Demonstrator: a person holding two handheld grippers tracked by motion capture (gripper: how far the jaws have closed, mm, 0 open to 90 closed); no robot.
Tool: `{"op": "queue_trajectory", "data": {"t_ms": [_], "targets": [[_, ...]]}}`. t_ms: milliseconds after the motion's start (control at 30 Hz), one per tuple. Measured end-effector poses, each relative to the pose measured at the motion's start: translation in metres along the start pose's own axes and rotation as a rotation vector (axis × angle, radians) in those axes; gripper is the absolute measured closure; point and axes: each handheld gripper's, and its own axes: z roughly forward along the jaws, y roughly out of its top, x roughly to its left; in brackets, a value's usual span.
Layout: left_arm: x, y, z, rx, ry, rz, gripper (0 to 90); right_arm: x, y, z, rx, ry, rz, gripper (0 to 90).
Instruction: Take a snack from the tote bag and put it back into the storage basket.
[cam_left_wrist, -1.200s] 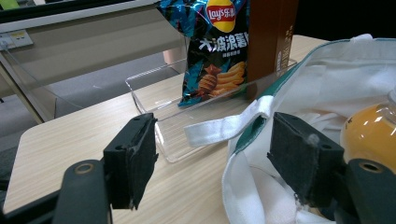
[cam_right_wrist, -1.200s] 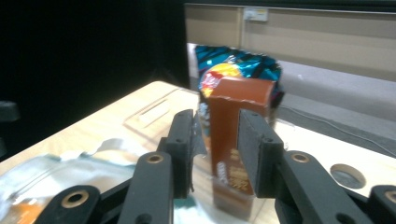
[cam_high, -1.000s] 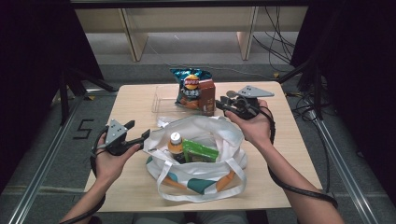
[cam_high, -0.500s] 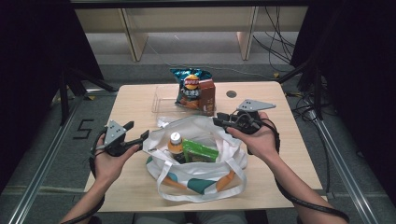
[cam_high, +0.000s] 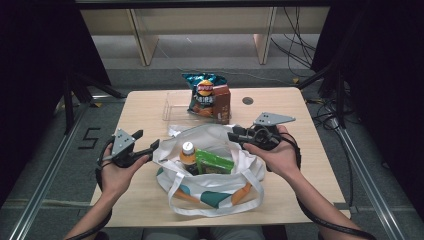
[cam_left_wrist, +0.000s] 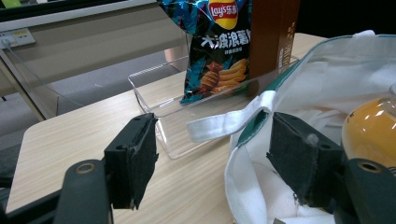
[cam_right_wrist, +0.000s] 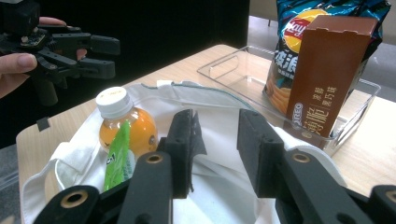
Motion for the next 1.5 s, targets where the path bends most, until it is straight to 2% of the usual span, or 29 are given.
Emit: {"op": "queue_trajectory", "data": {"t_ms": [100, 133, 167, 200, 300, 367, 400, 433, 467, 500, 533, 567, 633, 733, 767, 800, 833, 867, 933, 967, 1000, 1067, 1100, 1133, 1267, 1300, 1433, 1500], "targets": [[0.000, 0.000, -0.002, 0.006, 0.006, -0.002, 31.4, 0.001, 0.000, 0.000, 0.001, 0.003, 0.007, 65.8], [0.001, 0.000, -0.002, 0.000, 0.001, -0.006, 31.4, 0.000, 0.001, -0.001, -0.001, -0.015, -0.018, 65.8], [0.001, 0.000, -0.002, 0.000, 0.001, -0.006, 31.4, 0.000, 0.001, -0.001, -0.001, -0.015, -0.018, 65.8], [0.002, -0.001, -0.002, 0.002, 0.004, -0.008, 31.4, 0.001, 0.001, 0.000, -0.002, 0.006, 0.003, 65.8], [0.002, -0.001, -0.003, 0.006, 0.010, -0.006, 31.4, 0.000, 0.001, -0.001, 0.010, -0.008, 0.007, 65.8], [0.002, 0.000, -0.003, -0.001, 0.009, -0.005, 31.4, 0.001, 0.000, 0.000, 0.010, 0.002, 0.017, 65.7], [0.002, 0.000, -0.003, 0.000, 0.010, -0.006, 31.4, 0.000, -0.001, 0.001, 0.005, 0.001, -0.014, 65.4], [0.002, 0.000, -0.003, 0.001, 0.011, -0.006, 31.4, 0.000, -0.001, 0.001, 0.005, 0.001, -0.014, 65.4], [0.001, 0.000, -0.003, 0.000, 0.009, -0.004, 31.4, 0.003, -0.002, 0.001, 0.014, 0.022, 0.009, 64.5], [0.001, 0.001, -0.002, -0.002, 0.008, -0.001, 31.4, 0.002, -0.002, 0.000, 0.013, 0.021, -0.018, 64.1], [0.001, 0.001, -0.002, -0.002, 0.008, -0.001, 31.4, 0.002, -0.002, 0.000, 0.013, 0.021, -0.018, 64.1], [0.001, 0.001, -0.002, -0.003, 0.006, -0.002, 31.4, 0.006, -0.003, -0.002, 0.023, 0.045, -0.004, 63.4], [0.001, 0.001, -0.002, -0.002, 0.006, -0.003, 31.4, 0.008, -0.003, -0.003, 0.038, 0.049, 0.004, 63.2], [0.002, 0.000, -0.002, -0.002, 0.009, -0.006, 31.4, 0.011, -0.005, -0.004, 0.047, 0.087, -0.027, 62.4], [0.002, 0.000, -0.002, -0.002, 0.009, -0.006, 31.4, 0.011, -0.007, -0.004, 0.039, 0.075, -0.035, 62.3], [0.002, 0.000, -0.002, -0.002, 0.011, -0.006, 31.4, 0.011, -0.007, -0.004, 0.039, 0.075, -0.035, 62.3], [0.002, 0.001, -0.002, -0.001, 0.013, -0.007, 31.4, 0.014, -0.009, -0.004, 0.068, 0.104, -0.018, 62.3], [0.002, 0.001, -0.003, -0.001, 0.014, -0.006, 31.4, 0.013, -0.010, -0.004, 0.062, 0.097, -0.043, 62.3], [0.001, 0.001, -0.003, -0.004, 0.014, -0.004, 31.4, 0.015, -0.011, -0.003, 0.062, 0.113, -0.029, 62.3], [0.001, 0.002, -0.003, -0.004, 0.016, -0.002, 31.4, 0.017, -0.013, -0.002, 0.058, 0.121, -0.031, 62.3], [0.001, 0.002, -0.003, -0.004, 0.016, -0.002, 31.4, 0.018, -0.012, -0.003, 0.084, 0.142, -0.032, 62.3], [0.000, 0.003, -0.003, -0.003, 0.015, 0.001, 31.4, 0.019, -0.013, -0.001, 0.069, 0.157, -0.043, 62.3], [0.000, 0.002, -0.003, -0.007, 0.011, 0.000, 31.4, 0.021, -0.012, -0.002, 0.085, 0.156, -0.043, 62.2], [0.000, 0.002, -0.003, -0.001, 0.014, 0.002, 31.4, 0.024, -0.012, 0.000, 0.080, 0.177, -0.051, 62.2], [0.001, 0.001, -0.004, -0.005, 0.015, -0.003, 31.4, 0.027, -0.013, 0.002, 0.085, 0.182, -0.060, 62.0], [0.002, 0.002, -0.004, -0.001, 0.017, -0.001, 31.4, 0.030, -0.015, 0.004, 0.122, 0.191, -0.048, 62.0], [0.002, 0.002, -0.004, -0.006, 0.018, 0.001, 31.4, 0.032, -0.019, 0.010, 0.131, 0.200, -0.066, 62.4], [0.001, 0.002, -0.003, -0.009, 0.013, -0.002, 31.4, 0.033, -0.021, 0.011, 0.157, 0.200, -0.064, 63.6]]}}
